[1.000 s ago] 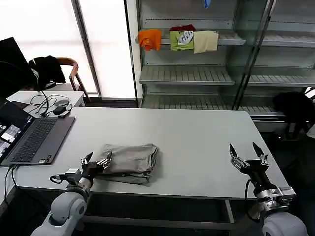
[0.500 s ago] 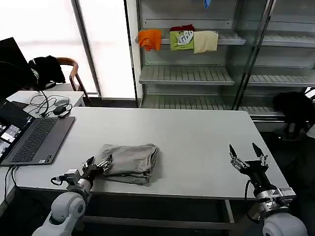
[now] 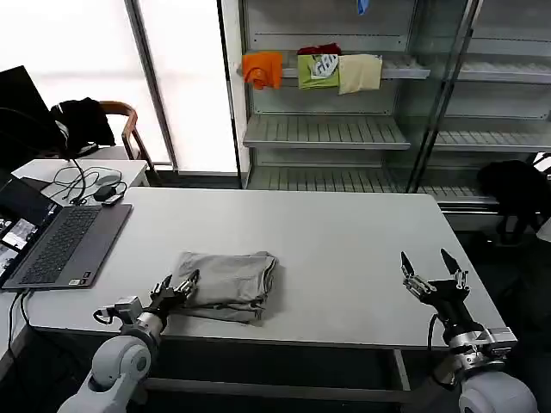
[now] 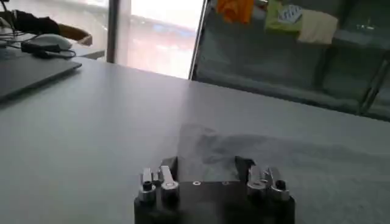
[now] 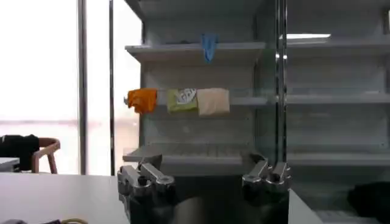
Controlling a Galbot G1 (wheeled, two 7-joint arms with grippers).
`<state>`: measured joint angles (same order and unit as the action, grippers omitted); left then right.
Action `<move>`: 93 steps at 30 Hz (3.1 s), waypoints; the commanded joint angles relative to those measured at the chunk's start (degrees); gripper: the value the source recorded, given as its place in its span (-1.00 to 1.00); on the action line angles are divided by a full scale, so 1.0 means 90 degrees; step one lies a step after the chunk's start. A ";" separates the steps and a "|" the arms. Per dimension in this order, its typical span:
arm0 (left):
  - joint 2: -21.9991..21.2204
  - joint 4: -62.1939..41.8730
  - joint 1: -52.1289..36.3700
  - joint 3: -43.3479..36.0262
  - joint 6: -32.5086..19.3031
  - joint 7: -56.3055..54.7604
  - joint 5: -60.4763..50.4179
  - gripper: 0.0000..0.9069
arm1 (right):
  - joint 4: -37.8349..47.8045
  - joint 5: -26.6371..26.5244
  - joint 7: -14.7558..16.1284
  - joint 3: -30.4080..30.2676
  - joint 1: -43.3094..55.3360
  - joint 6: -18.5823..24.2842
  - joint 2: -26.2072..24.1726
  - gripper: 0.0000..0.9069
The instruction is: Fold and organize the clothes.
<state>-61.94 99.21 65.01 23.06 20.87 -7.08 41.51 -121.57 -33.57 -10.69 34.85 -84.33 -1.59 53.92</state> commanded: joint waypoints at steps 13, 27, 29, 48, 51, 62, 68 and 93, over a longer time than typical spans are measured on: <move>0.0106 0.0212 0.0000 -0.0013 -0.0144 -0.0034 -0.0064 -1.00 | -0.0033 0.0011 -0.0002 0.0011 -0.0019 0.0005 0.0003 1.00; 0.2659 -0.0116 -0.0204 0.1479 -0.0490 0.0267 0.0351 -1.00 | -0.0036 0.0029 0.0002 -0.0096 0.0133 -0.0018 0.0011 1.00; 0.3014 -0.0209 -0.0324 0.1659 -0.0577 0.0375 0.0347 -1.00 | -0.0027 0.0033 0.0001 -0.0125 0.0185 -0.0021 0.0010 1.00; 0.1362 -0.0415 -0.1006 -0.1833 -0.1110 0.1307 -0.3128 -1.00 | -0.0015 0.0028 0.0008 -0.0127 0.0178 0.0006 0.0043 1.00; 0.0901 -0.0151 -0.1063 -0.2079 -0.0818 0.0905 -0.2991 -0.98 | 0.0006 0.0022 0.0011 -0.0076 0.0113 0.0017 0.0018 1.00; 0.0492 -0.0061 -0.1647 -0.2693 -0.0061 -0.0449 -0.2467 -0.33 | 0.0076 0.0085 0.0022 -0.0204 0.0188 0.0054 0.0128 1.00; -0.0196 0.0141 -0.2126 -0.3303 0.0127 -0.1640 -0.2124 1.00 | 0.0059 0.0154 0.0017 -0.0342 0.0397 -0.0090 0.0178 1.00; 0.0942 0.2775 0.0310 0.0797 0.0432 -0.0374 -0.2250 1.00 | 0.2018 -0.0333 -0.1383 -0.4509 0.4055 -0.1943 0.2392 1.00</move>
<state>-56.67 113.39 53.51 8.47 23.50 -17.89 19.93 -115.53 -32.04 -13.75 16.41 -66.64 -10.47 62.86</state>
